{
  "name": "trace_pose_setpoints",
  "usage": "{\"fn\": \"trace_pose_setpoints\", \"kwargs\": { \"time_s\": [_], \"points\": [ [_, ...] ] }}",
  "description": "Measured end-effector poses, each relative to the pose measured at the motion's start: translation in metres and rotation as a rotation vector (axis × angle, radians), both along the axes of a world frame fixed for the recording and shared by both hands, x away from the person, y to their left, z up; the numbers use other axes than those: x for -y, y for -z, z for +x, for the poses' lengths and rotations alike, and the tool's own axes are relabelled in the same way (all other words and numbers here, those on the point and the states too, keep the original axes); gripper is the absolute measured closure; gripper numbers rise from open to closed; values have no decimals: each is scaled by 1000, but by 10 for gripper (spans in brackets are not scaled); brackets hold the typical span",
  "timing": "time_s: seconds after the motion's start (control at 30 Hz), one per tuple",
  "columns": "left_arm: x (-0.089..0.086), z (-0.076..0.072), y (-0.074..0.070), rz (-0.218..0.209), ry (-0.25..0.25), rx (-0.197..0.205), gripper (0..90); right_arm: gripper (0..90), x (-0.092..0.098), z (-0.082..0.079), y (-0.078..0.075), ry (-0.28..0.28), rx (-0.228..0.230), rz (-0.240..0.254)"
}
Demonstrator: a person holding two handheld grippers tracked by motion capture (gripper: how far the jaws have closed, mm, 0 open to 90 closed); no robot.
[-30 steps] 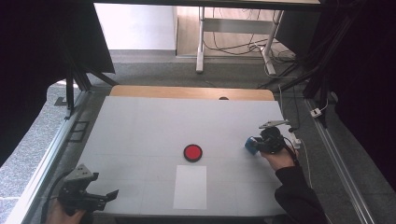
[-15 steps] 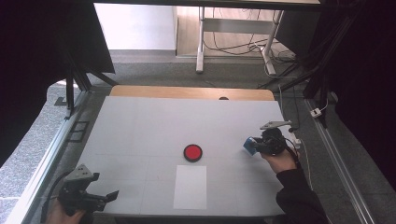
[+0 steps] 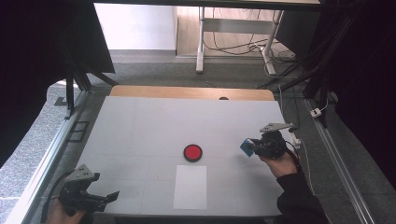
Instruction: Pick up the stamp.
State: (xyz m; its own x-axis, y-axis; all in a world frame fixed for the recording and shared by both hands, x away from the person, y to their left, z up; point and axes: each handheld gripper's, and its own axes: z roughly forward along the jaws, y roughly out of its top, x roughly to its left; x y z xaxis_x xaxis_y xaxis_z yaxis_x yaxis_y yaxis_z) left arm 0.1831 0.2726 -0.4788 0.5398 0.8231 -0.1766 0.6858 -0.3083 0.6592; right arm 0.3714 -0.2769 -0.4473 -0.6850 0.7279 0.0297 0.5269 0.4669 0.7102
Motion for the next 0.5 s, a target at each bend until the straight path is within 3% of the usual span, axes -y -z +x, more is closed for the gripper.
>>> {"fn": "trace_pose_setpoints", "kwargs": {
  "time_s": [0.5],
  "points": [
    [-1, 0, 0, -14, -2, 0, 0, 705, -20, -16, -8, -96, 23, 20]
  ]
}}
